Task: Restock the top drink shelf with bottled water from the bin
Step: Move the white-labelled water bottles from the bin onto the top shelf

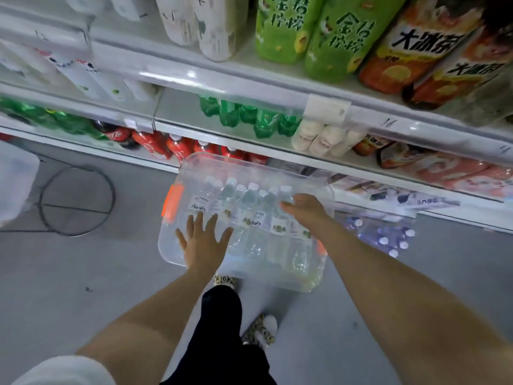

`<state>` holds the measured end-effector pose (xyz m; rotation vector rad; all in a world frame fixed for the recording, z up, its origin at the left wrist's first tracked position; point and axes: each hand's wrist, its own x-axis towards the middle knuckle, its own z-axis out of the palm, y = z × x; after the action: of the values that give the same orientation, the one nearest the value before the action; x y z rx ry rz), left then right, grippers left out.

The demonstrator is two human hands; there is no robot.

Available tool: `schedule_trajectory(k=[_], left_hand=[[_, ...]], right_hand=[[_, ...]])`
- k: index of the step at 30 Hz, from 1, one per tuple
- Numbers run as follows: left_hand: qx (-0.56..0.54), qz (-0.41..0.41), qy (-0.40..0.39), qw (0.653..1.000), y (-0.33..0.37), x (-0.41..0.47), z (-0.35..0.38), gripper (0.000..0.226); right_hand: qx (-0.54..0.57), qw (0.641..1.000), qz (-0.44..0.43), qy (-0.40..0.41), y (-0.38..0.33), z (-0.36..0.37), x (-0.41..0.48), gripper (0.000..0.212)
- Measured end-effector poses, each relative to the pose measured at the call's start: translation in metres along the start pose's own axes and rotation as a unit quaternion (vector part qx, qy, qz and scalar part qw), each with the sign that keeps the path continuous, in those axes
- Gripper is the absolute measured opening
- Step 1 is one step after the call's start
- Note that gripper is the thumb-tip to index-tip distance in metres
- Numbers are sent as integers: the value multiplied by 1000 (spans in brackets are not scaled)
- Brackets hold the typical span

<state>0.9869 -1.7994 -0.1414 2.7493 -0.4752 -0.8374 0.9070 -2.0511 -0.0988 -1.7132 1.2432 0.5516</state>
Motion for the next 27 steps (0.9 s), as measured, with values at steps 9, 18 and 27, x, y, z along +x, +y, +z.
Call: schedule_trajectory(k=[9, 18, 27], left_hand=[[15, 12, 4, 1000, -19, 14, 2, 74], [29, 6, 5, 1000, -18, 14, 2, 87], [30, -4, 2, 1000, -16, 13, 3, 86]], right_hand=[[-70, 996, 57, -7, -20, 16, 42, 94], [-152, 988, 8, 29, -19, 29, 44, 72], [92, 991, -20, -91, 1, 14, 43, 58]])
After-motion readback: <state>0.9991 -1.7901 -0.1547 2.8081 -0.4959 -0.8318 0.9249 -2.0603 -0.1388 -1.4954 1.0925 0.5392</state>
